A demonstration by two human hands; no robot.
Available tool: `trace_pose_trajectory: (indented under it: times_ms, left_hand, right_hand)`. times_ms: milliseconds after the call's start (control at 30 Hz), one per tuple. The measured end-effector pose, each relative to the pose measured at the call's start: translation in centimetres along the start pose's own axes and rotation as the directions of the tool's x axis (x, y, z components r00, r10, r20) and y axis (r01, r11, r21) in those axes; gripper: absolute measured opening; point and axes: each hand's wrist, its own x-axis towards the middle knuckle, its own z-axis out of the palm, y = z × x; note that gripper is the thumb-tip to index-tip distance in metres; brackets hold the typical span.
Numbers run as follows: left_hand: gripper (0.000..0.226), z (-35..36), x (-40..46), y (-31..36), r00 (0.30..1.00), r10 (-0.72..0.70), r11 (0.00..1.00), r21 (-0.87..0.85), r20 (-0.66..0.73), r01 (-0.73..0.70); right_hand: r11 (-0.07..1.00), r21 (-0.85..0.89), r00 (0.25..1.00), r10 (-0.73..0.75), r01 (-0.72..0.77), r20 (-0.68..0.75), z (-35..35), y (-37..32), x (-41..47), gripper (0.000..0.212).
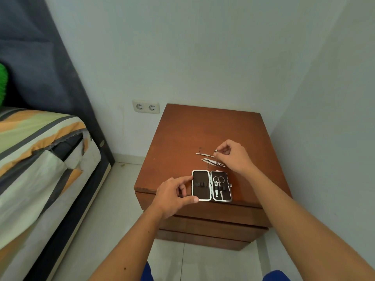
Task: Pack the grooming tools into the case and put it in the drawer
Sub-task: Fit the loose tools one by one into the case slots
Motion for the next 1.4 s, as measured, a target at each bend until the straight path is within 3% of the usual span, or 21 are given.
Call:
trace_pose_trajectory:
  times_ms: [133, 300, 367, 600, 900, 1167, 1400]
  left_hand:
    - [0.072, 0.0, 0.0, 0.0, 1.0, -0.008, 1.0, -0.01, -0.002, 0.008]
    - [0.071, -0.1, -0.1, 0.2, 1.0, -0.012, 1.0, -0.019, 0.002, 0.012]
    - [0.072, 0.0, -0.1, 0.3, 1.0, -0.02, 1.0, -0.015, 0.007, 0.02]
    - [0.072, 0.0, -0.1, 0.4, 0.999, -0.035, 0.999, -0.02, 0.012, 0.036]
    - [0.072, -0.1, -0.2, 0.4, 1.0, -0.025, 1.0, -0.016, 0.006, 0.025]
    - [0.073, 0.0, -0.2, 0.6, 0.999, -0.036, 0.999, -0.001, 0.01, 0.036]
    - [0.073, 0.0, -0.2, 0.5, 0.999, -0.035, 0.999, 0.002, 0.008, 0.035]
  right_hand:
    - [0.999, 0.038, 0.999, 0.01, -0.012, 0.047, -1.2, 0.6, -2.5, 0.018]
    - [0.964, 0.263, 0.995, -0.008, -0.019, 0.103, -1.7, 2.0, -4.9, 0.029]
    - [0.96, 0.28, 0.994, -0.014, -0.018, 0.112, -1.5, 2.6, -5.5, 0.025]
    - [0.967, 0.251, 0.998, 0.042, -0.053, 0.05, -0.9, 4.0, -6.2, 0.016]
    - [0.993, 0.117, 0.991, -0.035, 0.02, 0.132, -0.4, 4.4, -7.0, 0.013]
    - [0.972, -0.109, 0.955, -0.176, 0.206, 0.238, -0.5, 4.6, -9.3, 0.039]
    - [0.958, -0.169, 0.955, -0.193, 0.234, 0.227, -1.1, 5.5, -9.8, 0.04]
